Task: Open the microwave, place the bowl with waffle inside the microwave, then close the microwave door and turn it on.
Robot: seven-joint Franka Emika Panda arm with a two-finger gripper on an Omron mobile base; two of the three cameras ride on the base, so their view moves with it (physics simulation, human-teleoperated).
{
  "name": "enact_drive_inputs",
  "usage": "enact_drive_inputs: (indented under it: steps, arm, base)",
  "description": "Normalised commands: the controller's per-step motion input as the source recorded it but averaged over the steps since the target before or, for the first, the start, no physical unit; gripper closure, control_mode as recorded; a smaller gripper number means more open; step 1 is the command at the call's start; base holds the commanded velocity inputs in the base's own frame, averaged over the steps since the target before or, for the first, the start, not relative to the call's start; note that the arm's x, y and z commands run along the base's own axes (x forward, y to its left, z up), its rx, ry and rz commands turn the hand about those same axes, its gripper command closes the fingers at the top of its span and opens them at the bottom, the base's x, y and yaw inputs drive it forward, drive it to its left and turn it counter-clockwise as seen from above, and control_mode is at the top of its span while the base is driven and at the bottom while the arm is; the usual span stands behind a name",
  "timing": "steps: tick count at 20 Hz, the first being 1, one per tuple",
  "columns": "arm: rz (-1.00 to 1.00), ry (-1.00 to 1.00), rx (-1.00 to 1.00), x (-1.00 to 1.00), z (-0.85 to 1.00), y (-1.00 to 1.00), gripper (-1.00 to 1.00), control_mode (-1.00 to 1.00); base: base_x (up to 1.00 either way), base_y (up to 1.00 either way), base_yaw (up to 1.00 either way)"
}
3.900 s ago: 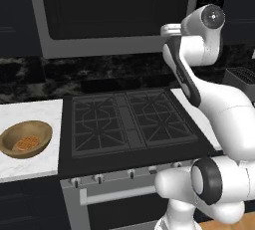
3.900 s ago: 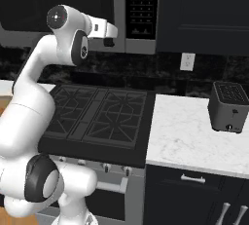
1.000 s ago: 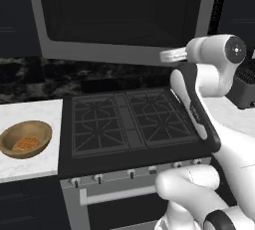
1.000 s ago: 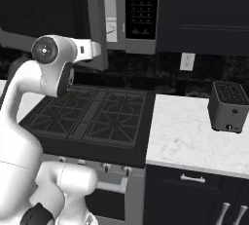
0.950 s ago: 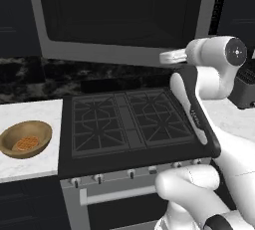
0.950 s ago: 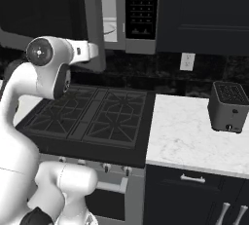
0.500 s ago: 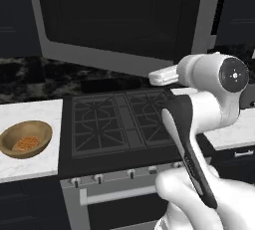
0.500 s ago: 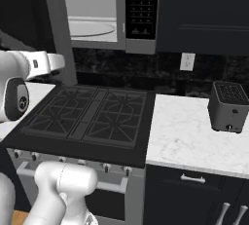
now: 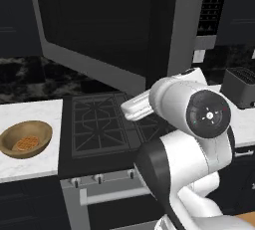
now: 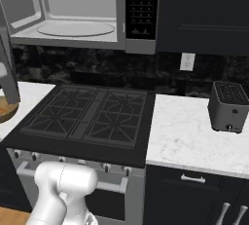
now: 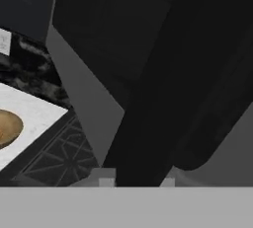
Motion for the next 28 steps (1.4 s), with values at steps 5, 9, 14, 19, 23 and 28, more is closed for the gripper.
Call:
enact_drive_inputs:
  steps: [5, 9, 14, 19, 23, 28]
  arm:
    - [0.08, -0.09, 0.04, -1.0, 0.0, -0.13, -1.0, -1.0]
    - [0.09, -0.13, 0.25, -1.0, -0.01, -0.98, -1.0, -1.0]
    - [0.0, -0.16, 0.27, -1.0, -0.09, -1.0, -1.0, -1.0]
    - [0.0, -0.06, 0.35, -0.96, 0.04, -1.0, -1.0, -1.0]
    - [0.04, 0.09, 0.3, 0.03, 0.19, -0.93, -1.0, -1.0]
    - [0.12, 0.2, 0.38, 0.82, 0.03, -0.61, -1.0, -1.0]
  base:
    - [0.0, 0.0, 0.0]
    - [0.0, 0.0, 0.0]
    - [0.0, 0.0, 0.0]
    - [0.0, 0.0, 0.0]
    - [0.0, 0.0, 0.0]
    - [0.0, 0.0, 0.0]
